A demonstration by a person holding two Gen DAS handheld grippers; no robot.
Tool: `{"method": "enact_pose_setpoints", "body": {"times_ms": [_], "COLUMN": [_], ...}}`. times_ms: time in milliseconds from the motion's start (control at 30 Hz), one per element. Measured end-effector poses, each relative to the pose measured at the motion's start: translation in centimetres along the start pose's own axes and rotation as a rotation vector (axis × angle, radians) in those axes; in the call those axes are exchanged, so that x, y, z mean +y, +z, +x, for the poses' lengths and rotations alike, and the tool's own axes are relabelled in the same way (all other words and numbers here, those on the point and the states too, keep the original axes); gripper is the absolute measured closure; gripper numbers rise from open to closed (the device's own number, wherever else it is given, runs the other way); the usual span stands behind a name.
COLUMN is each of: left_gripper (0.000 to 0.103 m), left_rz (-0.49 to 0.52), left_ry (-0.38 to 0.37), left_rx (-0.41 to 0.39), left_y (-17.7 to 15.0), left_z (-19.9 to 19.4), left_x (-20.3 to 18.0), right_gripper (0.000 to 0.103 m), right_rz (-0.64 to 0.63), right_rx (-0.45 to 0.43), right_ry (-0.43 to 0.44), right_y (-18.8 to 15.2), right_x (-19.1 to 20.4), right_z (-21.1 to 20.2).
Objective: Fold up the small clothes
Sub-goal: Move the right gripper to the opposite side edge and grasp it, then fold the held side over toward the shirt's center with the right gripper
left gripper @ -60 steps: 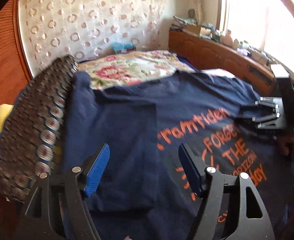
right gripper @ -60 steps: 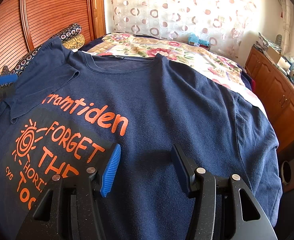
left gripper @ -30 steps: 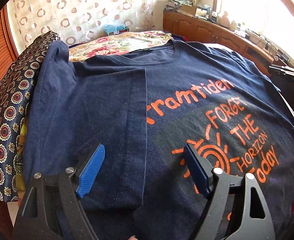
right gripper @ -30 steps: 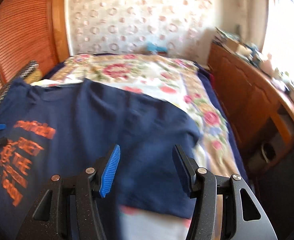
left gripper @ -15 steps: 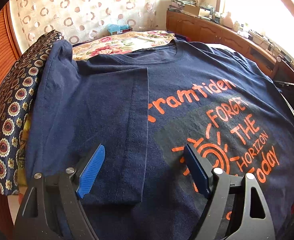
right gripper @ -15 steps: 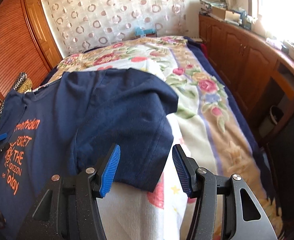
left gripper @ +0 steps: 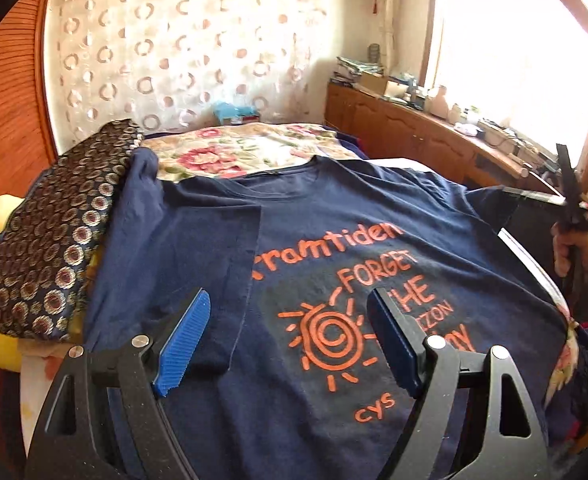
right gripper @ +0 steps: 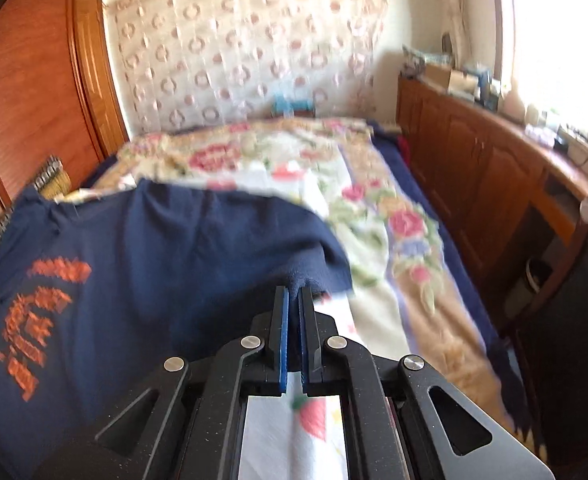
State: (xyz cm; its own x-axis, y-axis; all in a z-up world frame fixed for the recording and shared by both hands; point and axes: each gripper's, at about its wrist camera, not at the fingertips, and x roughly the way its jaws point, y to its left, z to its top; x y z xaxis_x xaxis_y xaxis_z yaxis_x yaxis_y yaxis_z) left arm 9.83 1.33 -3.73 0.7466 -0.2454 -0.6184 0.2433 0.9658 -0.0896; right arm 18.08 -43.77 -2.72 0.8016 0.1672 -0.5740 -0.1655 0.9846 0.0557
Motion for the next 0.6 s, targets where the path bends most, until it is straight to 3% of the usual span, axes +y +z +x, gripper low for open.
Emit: {"method": "enact_pose_setpoints", "body": {"times_ms": [133, 300, 433, 533, 600], "left_gripper": [0.021, 0.021, 0.021, 0.021, 0.021], "left_rz": [-0.033, -0.045, -0.029, -0.024, -0.017], "left_ry": [0.035, 0.0, -0.005, -0.015, -0.013], "left_rx": [-0.031, -0.016, -0.024, -0.036, -0.047], "left_y": [-0.3, -1.0, -1.2, -1.2, -1.2], "left_z": [0.1, 0.5, -0.2, -0.9, -1.4], "left_x": [0.2, 0.1, -0.5, -0.9, -1.2], "right_gripper": [0.099, 0.099, 0.099, 0.099, 0.099], "right_rz": [-0.047, -0.154, -0.255, -0.312, -0.323], "right_rx": [-0.075, -0.099, -0.02, 0.057, 0.056], "right_ry": [0.041, 0.149, 0.22, 0.203, 0.204], "right_y": [1.9, 2.1, -0.6, -3.4, -4.3], "right_x": [2.8, 8.6, 13.2, 15.4, 16.0], "right_z": [-1.8, -3.0, -2.2, -1.0, -1.2]}}
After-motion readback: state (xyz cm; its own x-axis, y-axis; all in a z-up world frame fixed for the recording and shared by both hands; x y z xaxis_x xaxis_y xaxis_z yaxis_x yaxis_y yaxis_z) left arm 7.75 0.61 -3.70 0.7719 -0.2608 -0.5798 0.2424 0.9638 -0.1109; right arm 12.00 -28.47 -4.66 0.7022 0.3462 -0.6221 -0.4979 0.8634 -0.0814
